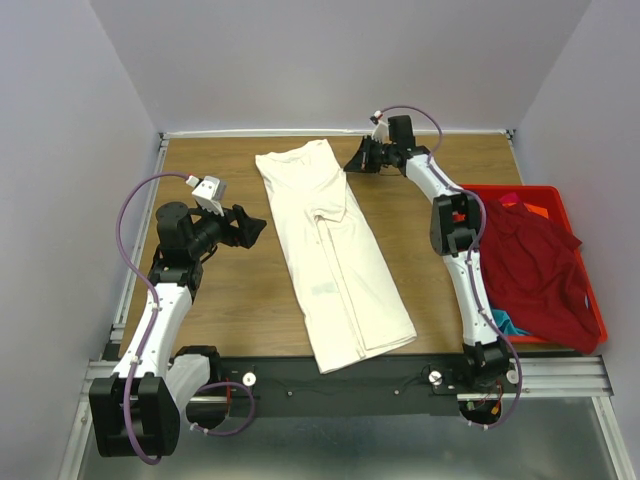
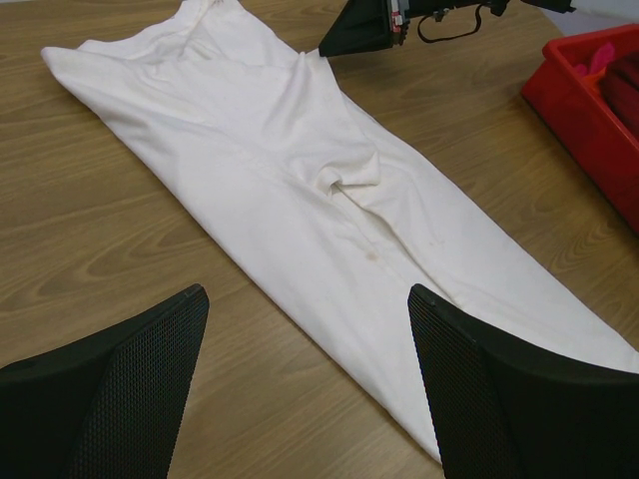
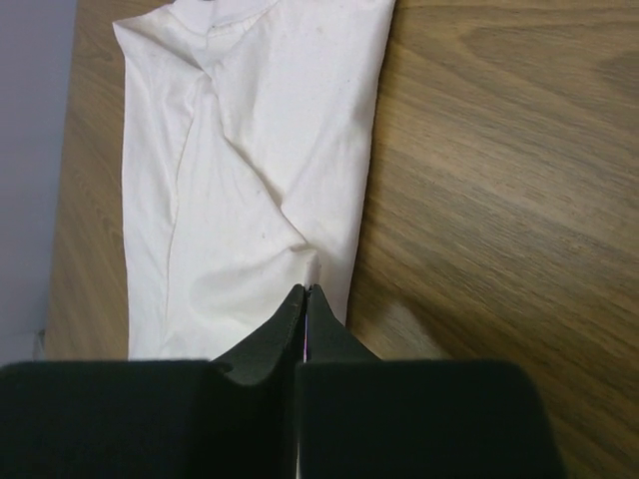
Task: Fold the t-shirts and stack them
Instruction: Fold the tshirt
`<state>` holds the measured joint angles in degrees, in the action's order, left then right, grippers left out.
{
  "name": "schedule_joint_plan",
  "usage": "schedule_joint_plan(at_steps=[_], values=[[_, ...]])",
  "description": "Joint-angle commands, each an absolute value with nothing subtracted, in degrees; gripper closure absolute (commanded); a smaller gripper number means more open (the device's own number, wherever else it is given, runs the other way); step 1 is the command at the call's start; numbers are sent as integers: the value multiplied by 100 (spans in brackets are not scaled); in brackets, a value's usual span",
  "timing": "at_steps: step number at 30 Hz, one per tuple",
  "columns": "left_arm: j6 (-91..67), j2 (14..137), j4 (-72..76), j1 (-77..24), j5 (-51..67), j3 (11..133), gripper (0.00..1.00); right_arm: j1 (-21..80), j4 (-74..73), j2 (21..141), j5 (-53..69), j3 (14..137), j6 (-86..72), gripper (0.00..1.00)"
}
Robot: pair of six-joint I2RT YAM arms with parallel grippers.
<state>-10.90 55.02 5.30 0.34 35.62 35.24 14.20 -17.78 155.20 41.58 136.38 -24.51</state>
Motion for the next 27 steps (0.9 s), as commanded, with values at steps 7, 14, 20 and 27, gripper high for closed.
schedule_joint_plan(at_steps=[7,14,20,27], values=[[-1072,5458,536,9,3568,3586,11,1450,-1828,15426,4192,13755,-2417,99],[-1072,5309,545,17,3577,3577,11,1459,-1819,14731,4289,13282,-2320,99],[-1072,5160,554,9,3595,3568,11,1713,-1819,14116,4210,12526,-2066,99],[-1046,5080,554,9,3621,3568,11,2328,-1933,13843,3754,12261,-1635,99]])
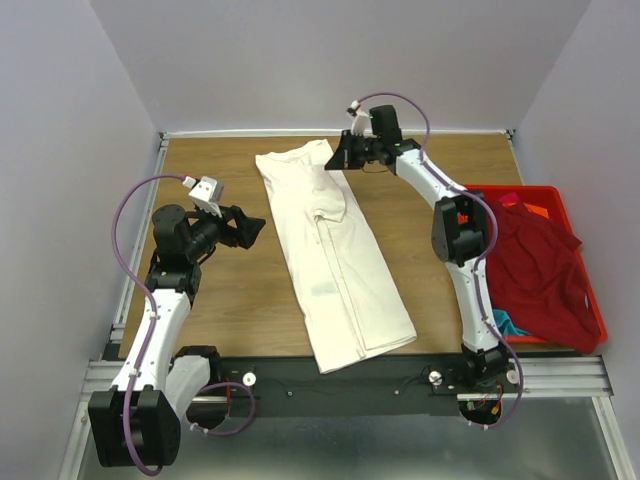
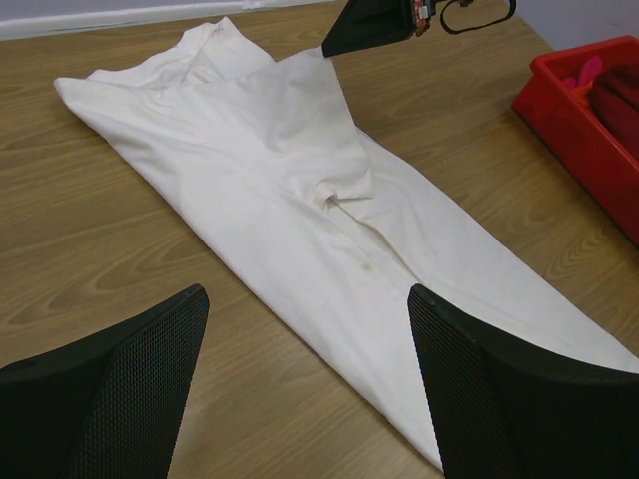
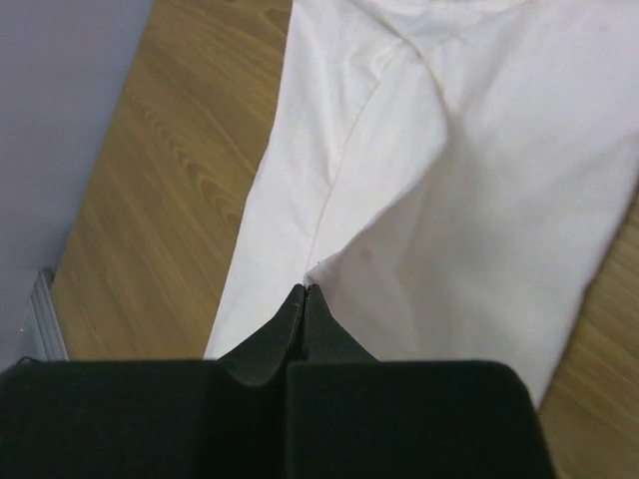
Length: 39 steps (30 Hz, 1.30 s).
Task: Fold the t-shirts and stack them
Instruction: Fold the tshirt
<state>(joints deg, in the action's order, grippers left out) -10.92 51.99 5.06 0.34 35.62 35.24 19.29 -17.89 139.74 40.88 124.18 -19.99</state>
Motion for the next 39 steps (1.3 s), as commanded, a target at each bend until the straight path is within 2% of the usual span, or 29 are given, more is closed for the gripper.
schedule_joint_plan(at_steps=[1,8,9,11,12,15,20,22,23,24,27,31,34,39], values=[[-1046,5080,554,17,3621,3568,11,2416,-2012,13825,3666,12261,-1496,99],[-1028,4992,545,9,3577,3568,11,3286,-2460,13895,2892,12217,-731,99],[-1020,4975,545,9,3568,3577,11,3513,-2618,13948,2648,12252,-608,97],[-1020,4905,545,18,3542,3568,11,3699,-2873,14044,2348,12444,-265,77],[-1011,4896,545,18,3525,3568,11,3744,-2952,14036,2294,12541,-238,61],[-1011,4799,545,9,3507,3568,11,3735,-2988,13817,2172,12533,-45,48],[-1002,4755,589,9,3507,3568,11,3586,-3041,13036,2425,11928,763,46],[-1002,4755,615,9,3533,3560,11,3437,-3111,12562,2899,11630,1114,45],[-1002,4755,641,9,3568,3551,11,3402,-3129,12377,3048,11193,1551,45],[-1019,4772,676,9,3612,3551,11,3358,-3190,11931,3302,10971,1782,41],[-1055,4860,773,9,3875,3533,11,3357,-3269,10904,3550,9838,2687,39],[-1064,5062,896,-237,4192,3568,11,3340,-3287,9533,3411,8458,3391,37],[-1055,5098,905,-570,4210,3577,10,3095,-3305,8792,3287,7517,3638,30],[-1064,4975,450,-1570,3859,3779,11,2461,-3611,7455,3148,6409,4112,30]])
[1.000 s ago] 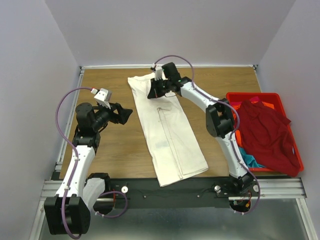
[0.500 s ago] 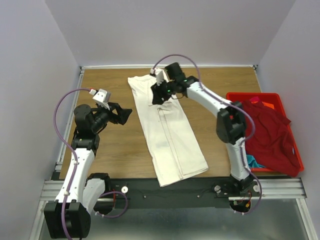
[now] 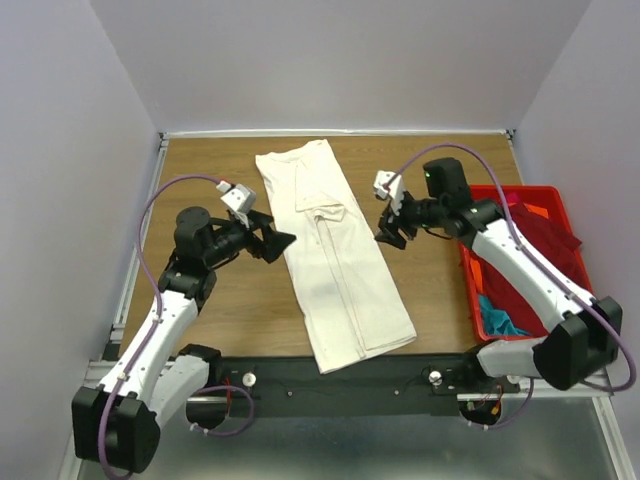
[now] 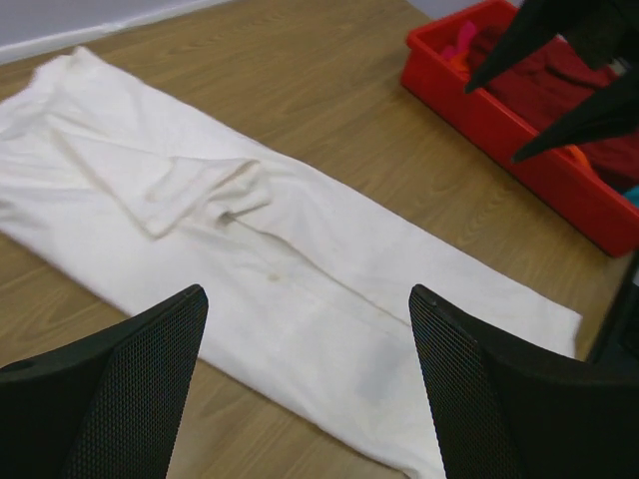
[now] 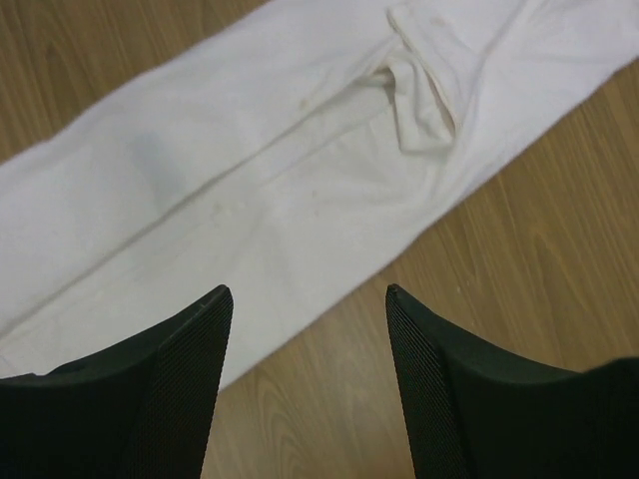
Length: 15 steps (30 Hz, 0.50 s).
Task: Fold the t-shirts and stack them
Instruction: Fold the tshirt
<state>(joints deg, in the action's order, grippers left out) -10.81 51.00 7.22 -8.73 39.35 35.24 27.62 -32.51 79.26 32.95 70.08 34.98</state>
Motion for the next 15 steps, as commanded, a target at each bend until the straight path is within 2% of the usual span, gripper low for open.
schedule_joint_plan(at_steps=[1,5,7,10,15], values=[[-1090,4957,196,-1765,3615,3910,11,2461,-3752,7323,3112,6024,4305,30],[-1309,5062,-605,-2775,3008,4262,12,2461,-3893,6734,3181,5162,4613,29],[-1581,5167,-1104,-3188,2796,4403,12,2461,-4033,6697,3278,4967,4806,21],[-2002,5326,-1632,-4285,2252,4377,15,2461,-4541,6636,3602,4677,6032,20],[-2785,5317,-1828,-5559,1855,3930,19,2461,-5027,6205,3709,4018,7461,18]])
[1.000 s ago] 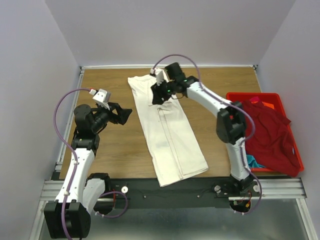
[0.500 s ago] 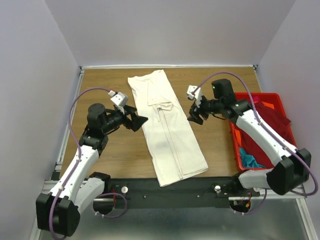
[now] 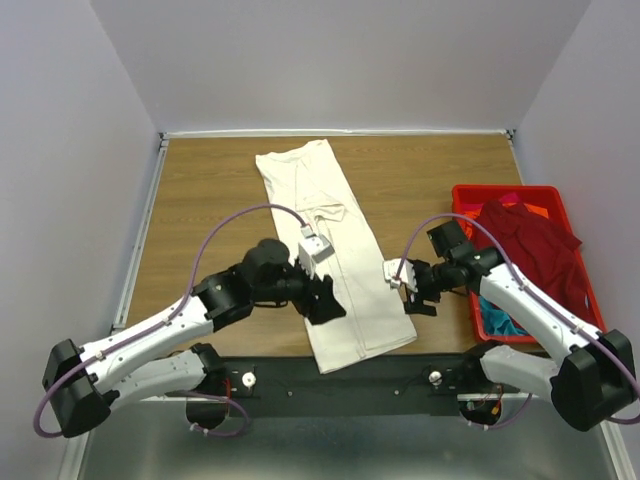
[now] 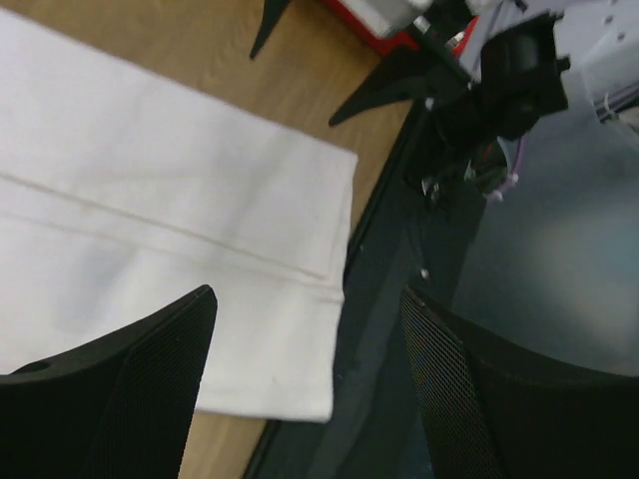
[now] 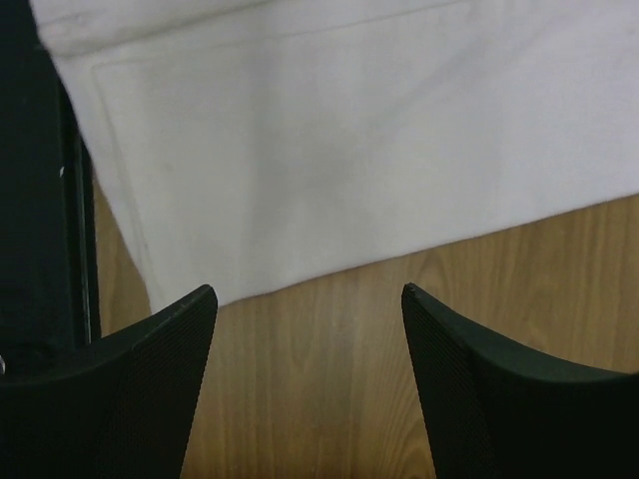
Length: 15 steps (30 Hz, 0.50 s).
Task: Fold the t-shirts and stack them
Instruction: Fold the tshirt
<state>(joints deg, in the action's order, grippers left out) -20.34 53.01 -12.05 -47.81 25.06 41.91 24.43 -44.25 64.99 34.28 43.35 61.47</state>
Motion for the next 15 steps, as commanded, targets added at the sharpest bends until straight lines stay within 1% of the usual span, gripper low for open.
schedule_joint_plan(at_steps=[1,4,5,6,8,9,11,15], values=[[-2995,5335,-1828,-5816,1680,3807,19,2461,-5140,6318,3709,3999,7645,18],[-3181,5519,-1802,-6634,1469,3735,19,2470,-5493,6503,3972,3868,8085,18],[-3260,5711,-1802,-6827,1285,3761,19,2478,-5545,6600,4068,3824,8260,18],[-3269,5817,-1845,-7247,1188,3831,19,2496,-5685,6644,4174,3736,8401,18],[-3331,6211,-1985,-7766,775,3963,18,2627,-5687,6741,4114,3657,8499,18],[-3348,6353,-1986,-7769,652,3964,18,2654,-5687,6767,4087,3639,8473,18],[-3427,6756,-2153,-8208,203,4095,17,2654,-5617,6803,4026,3639,8333,19],[-3481,7442,-2303,-8622,-298,4324,17,2654,-5441,6803,3999,3709,7964,20]])
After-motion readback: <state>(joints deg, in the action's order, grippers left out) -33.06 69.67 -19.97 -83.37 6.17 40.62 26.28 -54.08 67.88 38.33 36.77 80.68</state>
